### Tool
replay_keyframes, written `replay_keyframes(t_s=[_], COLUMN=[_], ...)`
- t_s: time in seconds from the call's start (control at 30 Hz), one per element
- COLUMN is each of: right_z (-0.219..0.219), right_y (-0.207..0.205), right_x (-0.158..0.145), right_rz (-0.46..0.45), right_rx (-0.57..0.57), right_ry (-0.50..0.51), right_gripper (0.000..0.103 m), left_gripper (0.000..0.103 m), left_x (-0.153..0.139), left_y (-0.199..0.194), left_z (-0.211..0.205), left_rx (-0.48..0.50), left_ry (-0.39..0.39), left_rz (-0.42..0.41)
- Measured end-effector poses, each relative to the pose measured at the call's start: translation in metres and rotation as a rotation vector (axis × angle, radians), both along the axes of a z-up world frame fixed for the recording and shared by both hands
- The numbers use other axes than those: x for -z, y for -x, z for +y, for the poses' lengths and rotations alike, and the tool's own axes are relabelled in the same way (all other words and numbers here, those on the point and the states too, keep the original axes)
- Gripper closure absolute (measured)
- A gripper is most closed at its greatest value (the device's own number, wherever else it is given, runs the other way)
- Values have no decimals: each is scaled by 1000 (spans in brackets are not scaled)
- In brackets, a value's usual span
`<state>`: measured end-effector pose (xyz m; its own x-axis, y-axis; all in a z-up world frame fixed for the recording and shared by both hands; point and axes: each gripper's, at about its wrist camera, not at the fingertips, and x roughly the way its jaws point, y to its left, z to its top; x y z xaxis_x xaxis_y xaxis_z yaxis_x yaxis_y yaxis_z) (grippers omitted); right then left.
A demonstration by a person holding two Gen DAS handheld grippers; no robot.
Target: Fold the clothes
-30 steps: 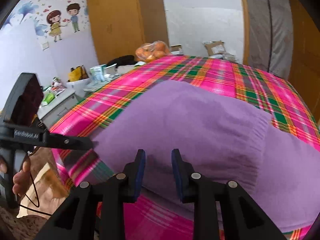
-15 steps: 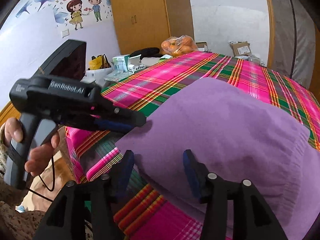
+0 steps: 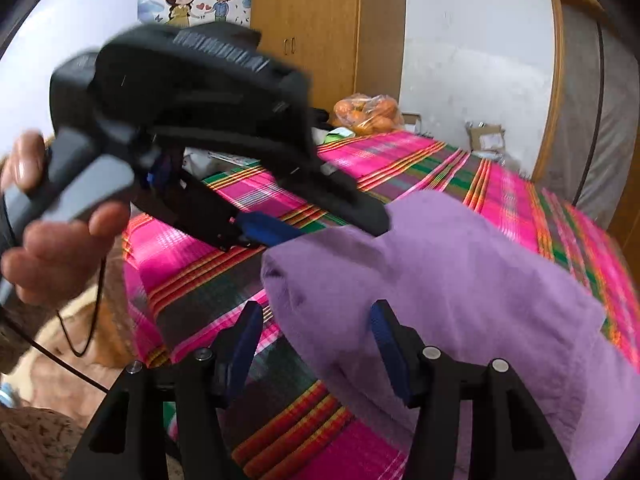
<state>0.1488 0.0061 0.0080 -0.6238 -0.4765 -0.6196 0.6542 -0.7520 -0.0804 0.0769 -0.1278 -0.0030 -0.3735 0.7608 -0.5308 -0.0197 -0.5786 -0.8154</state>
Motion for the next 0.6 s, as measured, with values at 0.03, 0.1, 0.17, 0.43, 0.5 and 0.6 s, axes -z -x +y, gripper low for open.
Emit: replay_keyframes(t_s=[0.03, 0.1, 0.17, 0.43, 0.5, 0.6], right_z=[-4, -10, -14, -15, -14, -12], right_y=[-1, -1, 4, 22, 27, 31], right_x=[1, 4, 5, 6, 8, 9], right_rz=[27, 66, 62, 22, 2, -17], right_rx=[13, 38, 59, 110, 118, 128], right_ry=[-26, -68, -72, -40, -33, -23], right_gripper=[46, 46, 46, 47, 56, 68], left_gripper=[57, 57, 57, 57, 57, 57], left_x=[-1, -3, -3, -1, -1, 1], left_y=[2, 4, 5, 4, 4, 5], left_z=[1, 3, 3, -10, -14, -22], left_rx=[3, 5, 3, -19, -29, -64], left_ry=[-9, -29, -39, -50, -45, -33], left_rz=[0, -7, -12, -32, -33, -35])
